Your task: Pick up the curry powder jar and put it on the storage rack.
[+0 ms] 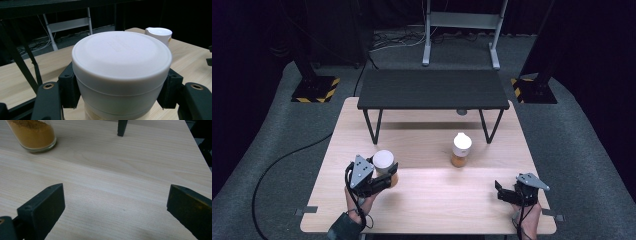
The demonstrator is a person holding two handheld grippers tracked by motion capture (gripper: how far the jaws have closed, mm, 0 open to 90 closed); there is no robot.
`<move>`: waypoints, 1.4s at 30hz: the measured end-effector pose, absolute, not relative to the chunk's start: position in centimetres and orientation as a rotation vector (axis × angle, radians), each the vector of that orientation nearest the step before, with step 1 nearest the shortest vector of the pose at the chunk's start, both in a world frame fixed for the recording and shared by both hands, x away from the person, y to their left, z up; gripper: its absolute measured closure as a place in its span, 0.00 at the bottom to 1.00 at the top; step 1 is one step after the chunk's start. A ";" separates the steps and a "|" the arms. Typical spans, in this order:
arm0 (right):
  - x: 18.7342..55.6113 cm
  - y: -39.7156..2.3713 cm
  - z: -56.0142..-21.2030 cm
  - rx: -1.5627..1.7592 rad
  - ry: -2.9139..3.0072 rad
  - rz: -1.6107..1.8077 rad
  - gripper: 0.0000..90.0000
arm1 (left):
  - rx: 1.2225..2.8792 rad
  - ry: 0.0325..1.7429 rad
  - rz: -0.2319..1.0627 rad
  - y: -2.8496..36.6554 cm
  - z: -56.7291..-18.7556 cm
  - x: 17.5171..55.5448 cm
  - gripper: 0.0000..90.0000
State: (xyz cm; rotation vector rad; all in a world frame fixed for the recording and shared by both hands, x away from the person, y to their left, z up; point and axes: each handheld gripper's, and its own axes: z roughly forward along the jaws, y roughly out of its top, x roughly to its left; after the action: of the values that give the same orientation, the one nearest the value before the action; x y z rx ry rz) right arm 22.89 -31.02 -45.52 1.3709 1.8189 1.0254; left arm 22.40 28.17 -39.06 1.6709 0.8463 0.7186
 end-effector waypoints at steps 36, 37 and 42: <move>22.9 -31.1 -45.5 1.368 1.824 1.029 0.00 | 1.705 0.821 0.713 28.0 -36.8 26.9 0.37; 22.9 -31.1 -45.5 1.370 1.822 1.030 0.01 | 1.706 0.822 0.710 28.0 -36.7 27.1 0.37; 22.9 -31.1 -45.5 1.368 1.824 1.029 0.01 | 1.707 0.822 0.709 27.9 -36.6 27.5 0.37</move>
State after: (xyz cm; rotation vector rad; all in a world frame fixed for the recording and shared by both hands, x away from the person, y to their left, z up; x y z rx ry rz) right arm 22.92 -31.09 -45.51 1.3684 1.8238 1.0285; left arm 27.53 27.88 -36.56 1.7068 0.8217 0.7094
